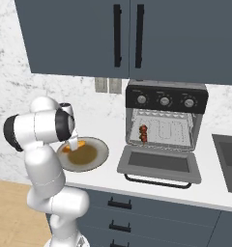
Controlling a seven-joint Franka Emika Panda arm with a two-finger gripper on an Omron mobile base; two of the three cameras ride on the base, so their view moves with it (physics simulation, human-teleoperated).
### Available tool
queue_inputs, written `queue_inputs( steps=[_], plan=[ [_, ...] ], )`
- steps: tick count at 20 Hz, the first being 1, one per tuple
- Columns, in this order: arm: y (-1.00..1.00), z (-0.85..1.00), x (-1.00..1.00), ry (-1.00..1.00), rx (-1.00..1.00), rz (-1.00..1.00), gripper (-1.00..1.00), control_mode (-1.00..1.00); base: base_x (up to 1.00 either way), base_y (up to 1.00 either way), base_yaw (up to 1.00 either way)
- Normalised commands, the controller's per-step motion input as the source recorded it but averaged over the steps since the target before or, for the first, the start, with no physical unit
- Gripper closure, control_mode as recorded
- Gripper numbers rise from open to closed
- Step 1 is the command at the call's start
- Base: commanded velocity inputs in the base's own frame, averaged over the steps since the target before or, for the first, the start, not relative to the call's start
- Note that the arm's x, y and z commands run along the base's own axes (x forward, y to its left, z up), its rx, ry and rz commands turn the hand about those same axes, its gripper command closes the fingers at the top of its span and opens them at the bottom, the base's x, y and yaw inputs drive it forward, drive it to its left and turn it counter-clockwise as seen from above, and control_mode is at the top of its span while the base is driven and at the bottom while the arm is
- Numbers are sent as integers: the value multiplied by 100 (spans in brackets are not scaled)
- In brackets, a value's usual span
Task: Pick up the kebab skewer and baguette bread, and place them inside the toaster oven. Close the toaster oven door and start by setting the timer.
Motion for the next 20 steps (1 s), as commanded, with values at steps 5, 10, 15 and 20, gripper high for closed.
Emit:
queue_inputs(
  steps=[5, 10, 15, 20],
  plan=[
    [-20, 0, -24, 0, 0, -6, -100, -100, 0, 0, 0],
    [-12, -12, -2, 0, 0, -5, -100, -100, 0, 0, 0],
    [0, -4, 1, 0, 0, -2, -100, -100, 0, 0, 0],
    [0, 0, 0, 0, 0, -1, -100, -100, 0, 0, 0]
  ],
)
